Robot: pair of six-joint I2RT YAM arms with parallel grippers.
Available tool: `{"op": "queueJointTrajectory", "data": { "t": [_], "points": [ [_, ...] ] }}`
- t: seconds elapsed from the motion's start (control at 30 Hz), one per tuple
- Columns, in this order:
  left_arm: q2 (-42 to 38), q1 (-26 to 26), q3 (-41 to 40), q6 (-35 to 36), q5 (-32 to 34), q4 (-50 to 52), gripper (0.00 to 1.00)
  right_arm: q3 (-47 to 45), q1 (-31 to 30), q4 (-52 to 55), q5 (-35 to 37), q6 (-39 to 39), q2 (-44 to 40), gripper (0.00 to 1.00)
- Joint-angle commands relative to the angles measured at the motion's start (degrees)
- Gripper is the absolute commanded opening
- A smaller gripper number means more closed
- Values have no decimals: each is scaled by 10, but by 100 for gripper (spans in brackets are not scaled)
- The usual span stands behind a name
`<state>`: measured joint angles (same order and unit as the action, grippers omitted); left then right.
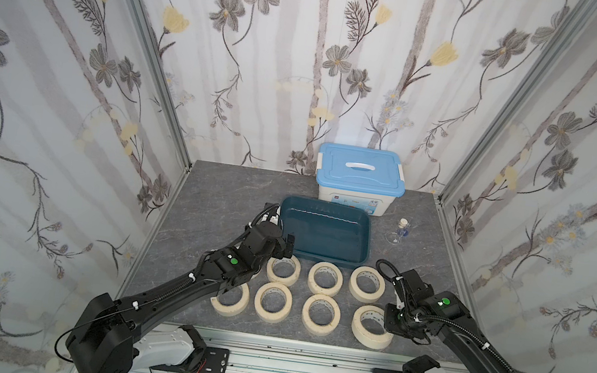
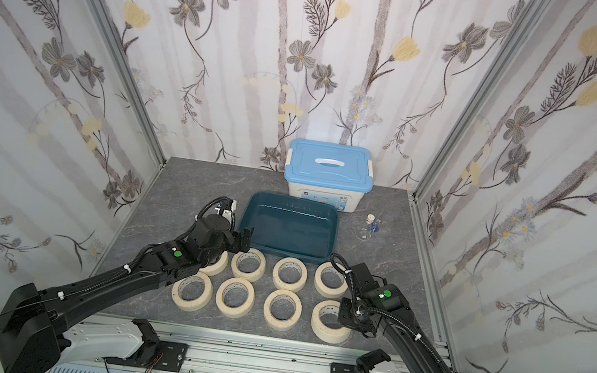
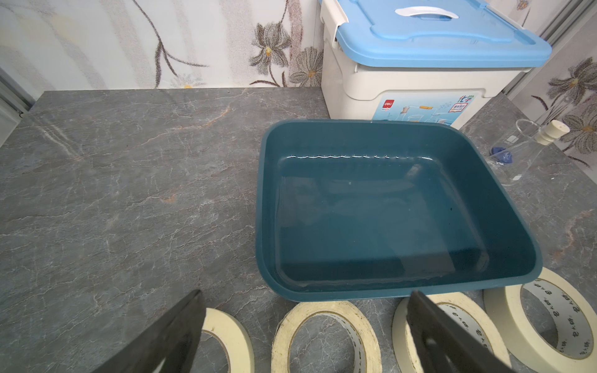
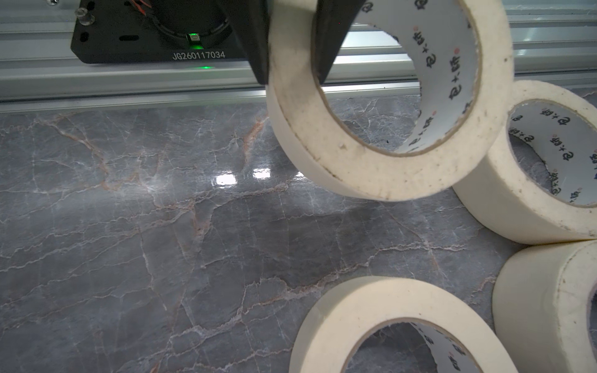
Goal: Take out the art tape in the storage box
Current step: Place the art tape at the center of the board.
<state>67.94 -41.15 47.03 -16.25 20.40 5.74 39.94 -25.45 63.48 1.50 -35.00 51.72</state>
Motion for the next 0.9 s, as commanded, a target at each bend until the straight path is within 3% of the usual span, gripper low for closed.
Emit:
{"op": "queueJointTrajectory", "data": {
  "t": [0.0,0.47,0.87],
  "points": [
    [3,1,4,3,0,-21,100,-13,0,-21,-1,-15,3,21],
    [1,1,4,-3,1,-13,100,-78,0,-145,2,-42,32,21],
    [0,1,5,-4,2,-9,100,-80,0,-155,34,-32,47,23]
  ]
}}
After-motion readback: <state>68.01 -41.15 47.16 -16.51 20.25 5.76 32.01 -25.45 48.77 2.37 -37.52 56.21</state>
